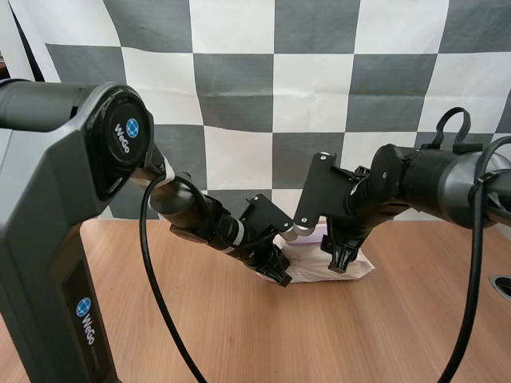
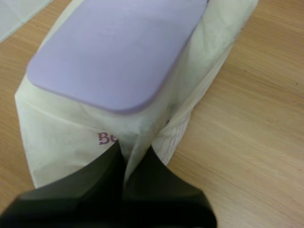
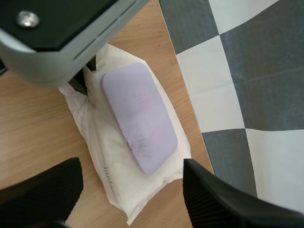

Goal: Open the wet wipes lid

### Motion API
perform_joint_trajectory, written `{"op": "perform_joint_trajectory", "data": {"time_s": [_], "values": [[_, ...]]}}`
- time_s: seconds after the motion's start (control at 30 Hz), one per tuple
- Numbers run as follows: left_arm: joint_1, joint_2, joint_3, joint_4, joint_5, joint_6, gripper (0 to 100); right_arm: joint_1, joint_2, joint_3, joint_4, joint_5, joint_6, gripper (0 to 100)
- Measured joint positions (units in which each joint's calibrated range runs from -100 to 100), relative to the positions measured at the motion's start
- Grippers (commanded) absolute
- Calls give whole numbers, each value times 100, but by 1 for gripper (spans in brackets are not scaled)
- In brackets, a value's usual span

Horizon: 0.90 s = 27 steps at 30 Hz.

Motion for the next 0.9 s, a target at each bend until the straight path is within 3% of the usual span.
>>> {"op": "perform_joint_trajectory", "data": {"time_s": [0.17,0.33,0.63,0.9], "values": [[0,0,0,10,-64,0,0,0,55,0,524,-76,-442,100],[0,0,12,116,-258,0,0,0,288,0,615,-98,-552,100],[294,0,12,307,90,0,0,0,302,0,836,-300,-657,100],[337,0,12,431,473,0,0,0,302,0,1539,-319,-1276,100]]}}
